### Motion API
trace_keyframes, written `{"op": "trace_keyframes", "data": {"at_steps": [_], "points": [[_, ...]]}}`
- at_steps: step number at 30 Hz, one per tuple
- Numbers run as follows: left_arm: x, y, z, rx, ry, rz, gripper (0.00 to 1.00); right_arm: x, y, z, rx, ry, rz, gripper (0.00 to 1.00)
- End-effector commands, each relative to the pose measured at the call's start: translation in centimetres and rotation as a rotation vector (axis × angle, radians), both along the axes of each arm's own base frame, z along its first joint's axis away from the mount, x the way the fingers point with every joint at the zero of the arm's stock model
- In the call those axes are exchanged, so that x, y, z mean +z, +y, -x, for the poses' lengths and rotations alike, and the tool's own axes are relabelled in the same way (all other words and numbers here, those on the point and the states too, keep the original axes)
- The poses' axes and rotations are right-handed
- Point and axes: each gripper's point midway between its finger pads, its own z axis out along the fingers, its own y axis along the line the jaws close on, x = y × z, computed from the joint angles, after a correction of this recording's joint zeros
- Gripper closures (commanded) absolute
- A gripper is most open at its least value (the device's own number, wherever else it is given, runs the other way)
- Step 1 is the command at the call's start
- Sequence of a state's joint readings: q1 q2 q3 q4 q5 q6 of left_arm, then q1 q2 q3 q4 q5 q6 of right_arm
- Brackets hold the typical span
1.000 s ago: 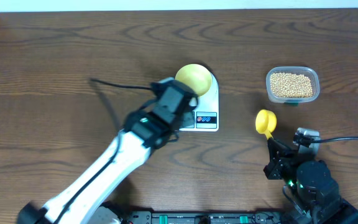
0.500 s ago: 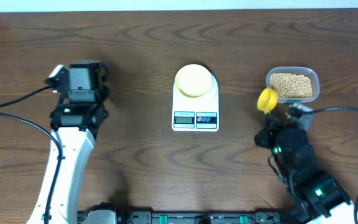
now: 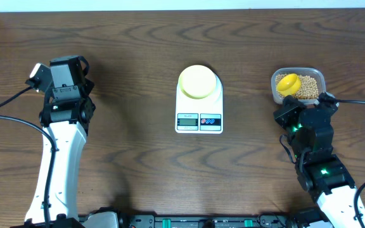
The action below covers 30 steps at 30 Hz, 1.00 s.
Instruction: Scoop item into bowl and weigh 50g on scale
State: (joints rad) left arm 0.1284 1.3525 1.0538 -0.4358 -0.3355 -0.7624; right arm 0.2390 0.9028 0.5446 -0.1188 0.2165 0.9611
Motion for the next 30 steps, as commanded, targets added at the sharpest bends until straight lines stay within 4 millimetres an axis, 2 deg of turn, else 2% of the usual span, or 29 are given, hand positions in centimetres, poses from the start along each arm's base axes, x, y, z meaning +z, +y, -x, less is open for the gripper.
{"op": "trace_keyframes", "data": {"at_steps": [1, 3, 7, 10, 13, 18, 21, 26, 30], "points": [[0.3, 0.5, -0.4, -0.003, -0.009, -0.032, 0.93, 0.3, -0.5, -0.2, 0.007, -0.001, 0.023, 0.99], [0.5, 0.5, -0.9, -0.005, -0.028, -0.033, 0.93, 0.4, -0.7, -0.2, 0.006, -0.004, 0.017, 0.99], [0.9, -0.9, -2.5, -0.096, -0.067, -0.018, 0.93, 0.3, -0.8, -0.4, 0.026, -0.004, 0.044, 0.99], [0.8, -2.7, -3.0, -0.186, -0.052, -0.019, 0.93, -0.2, -1.3, -0.6, 0.011, 0.013, 0.046, 0.99], [0.7, -5.4, -3.5, -0.280, -0.043, -0.022, 0.93, -0.5, -1.9, -1.0, -0.007, 0.017, 0.052, 0.99], [0.0, -12.8, -3.2, -0.470, -0.002, -0.017, 0.93, 0.6, -3.1, -2.3, 0.014, -0.039, 0.129, 0.99], [-0.5, -17.5, -2.3, -0.581, 0.018, -0.005, 0.93, 1.1, -3.6, -2.5, 0.037, -0.056, 0.156, 0.99], [-2.5, -22.1, 1.1, -0.625, 0.113, 0.089, 0.93, 1.6, -4.2, -2.7, 0.092, -0.063, 0.255, 0.99], [-3.4, -26.8, 3.6, -0.775, 0.169, 0.106, 0.93, 1.6, -4.7, -2.7, 0.110, -0.060, 0.318, 0.99]]}}
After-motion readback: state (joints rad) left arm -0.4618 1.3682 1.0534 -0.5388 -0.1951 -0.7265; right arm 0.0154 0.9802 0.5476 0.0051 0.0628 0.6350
